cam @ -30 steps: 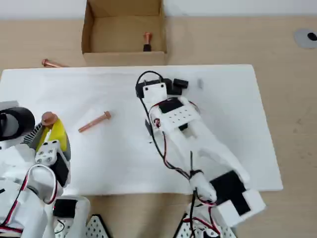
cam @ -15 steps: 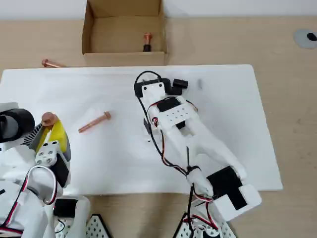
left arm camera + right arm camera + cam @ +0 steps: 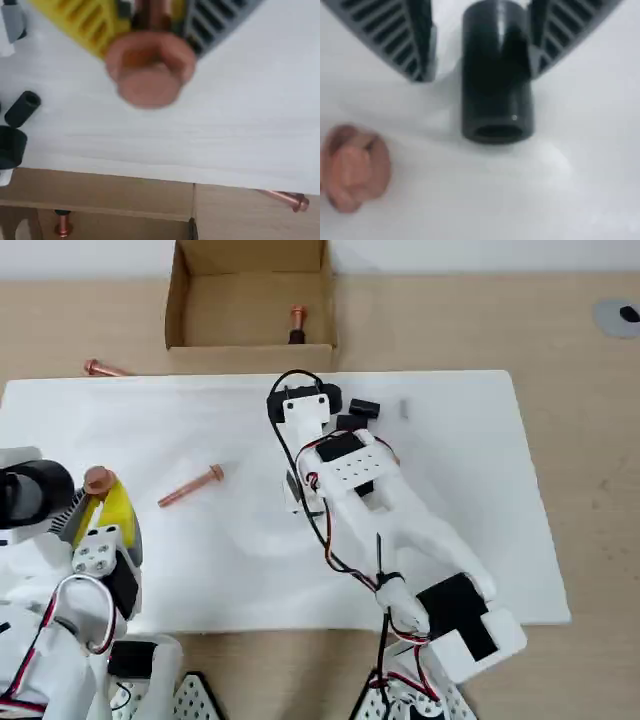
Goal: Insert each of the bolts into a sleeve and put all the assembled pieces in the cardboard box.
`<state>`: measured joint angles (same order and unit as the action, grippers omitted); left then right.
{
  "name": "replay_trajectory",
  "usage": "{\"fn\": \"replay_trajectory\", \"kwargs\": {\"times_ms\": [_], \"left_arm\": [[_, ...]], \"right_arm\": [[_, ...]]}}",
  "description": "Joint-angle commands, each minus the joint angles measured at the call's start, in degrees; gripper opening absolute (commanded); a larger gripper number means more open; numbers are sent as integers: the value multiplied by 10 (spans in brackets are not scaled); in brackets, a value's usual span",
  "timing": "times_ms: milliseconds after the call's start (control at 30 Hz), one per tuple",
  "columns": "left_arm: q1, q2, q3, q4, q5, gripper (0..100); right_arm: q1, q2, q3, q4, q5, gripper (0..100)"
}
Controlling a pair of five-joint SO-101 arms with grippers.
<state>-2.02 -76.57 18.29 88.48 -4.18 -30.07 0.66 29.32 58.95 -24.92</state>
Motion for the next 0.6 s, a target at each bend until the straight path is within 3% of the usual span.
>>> {"fn": "replay_trajectory", "kwargs": {"times_ms": [0, 233, 433, 567], "left_arm": [[3, 0, -6, -11, -14, 9], [3, 0, -6, -11, -14, 9], [3, 0, -7, -11, -14, 9], [4, 0, -7, -11, -14, 9]], "right_arm": [[6, 0, -18, -4, 0, 159], [3, -1, -17, 44, 2, 159], [2, 28, -10, 40, 67, 154], [2, 71, -19, 40, 84, 61]]}}
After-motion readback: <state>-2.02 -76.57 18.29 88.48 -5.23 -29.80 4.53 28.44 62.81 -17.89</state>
